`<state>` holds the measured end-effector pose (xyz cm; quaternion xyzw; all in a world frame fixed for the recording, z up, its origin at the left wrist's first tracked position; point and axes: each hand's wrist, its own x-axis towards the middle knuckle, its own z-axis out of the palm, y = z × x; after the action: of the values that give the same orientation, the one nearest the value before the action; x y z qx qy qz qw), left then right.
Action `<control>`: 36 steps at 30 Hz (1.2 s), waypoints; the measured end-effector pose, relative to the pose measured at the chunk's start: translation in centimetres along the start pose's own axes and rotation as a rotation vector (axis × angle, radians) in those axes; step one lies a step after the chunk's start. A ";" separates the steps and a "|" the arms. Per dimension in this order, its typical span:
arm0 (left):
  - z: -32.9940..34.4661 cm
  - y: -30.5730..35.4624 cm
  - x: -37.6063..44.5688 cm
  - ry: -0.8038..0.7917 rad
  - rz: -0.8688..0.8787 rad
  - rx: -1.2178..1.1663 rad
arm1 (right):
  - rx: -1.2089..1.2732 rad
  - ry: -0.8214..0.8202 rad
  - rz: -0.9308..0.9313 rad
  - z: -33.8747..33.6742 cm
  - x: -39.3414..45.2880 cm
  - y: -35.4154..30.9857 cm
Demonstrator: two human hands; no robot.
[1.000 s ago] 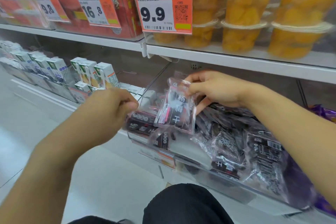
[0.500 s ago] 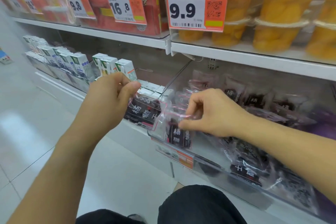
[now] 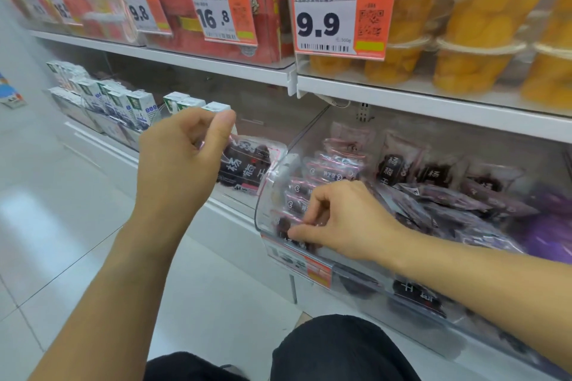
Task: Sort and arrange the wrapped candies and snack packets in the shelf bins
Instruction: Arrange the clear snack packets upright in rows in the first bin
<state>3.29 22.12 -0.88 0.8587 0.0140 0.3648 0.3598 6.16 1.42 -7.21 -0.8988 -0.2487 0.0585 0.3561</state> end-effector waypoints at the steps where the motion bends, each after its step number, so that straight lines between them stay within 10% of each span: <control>1: 0.1 0.1 0.0 0.014 0.004 -0.021 | -0.003 -0.064 0.014 -0.6 0.3 -0.1; 15: 2.9 2.3 -1.5 -0.414 0.049 -0.363 | 0.024 -0.032 -0.273 -5.9 1.5 -0.3; 26: 2.9 1.1 -1.8 -0.958 0.077 0.239 | -0.281 -0.275 0.033 -9.1 0.7 1.0; 33: 4.2 2.2 -2.3 -0.921 0.259 0.431 | -0.208 -0.133 0.078 -10.2 -3.1 1.3; 36: 3.8 3.7 -2.8 -0.898 0.316 0.154 | -0.091 -0.048 0.138 -10.2 -5.2 1.8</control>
<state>2.75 16.25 -2.13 0.9470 -0.2465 0.0060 0.2059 5.27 -8.46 -1.24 -0.9274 -0.1969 0.0933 0.3039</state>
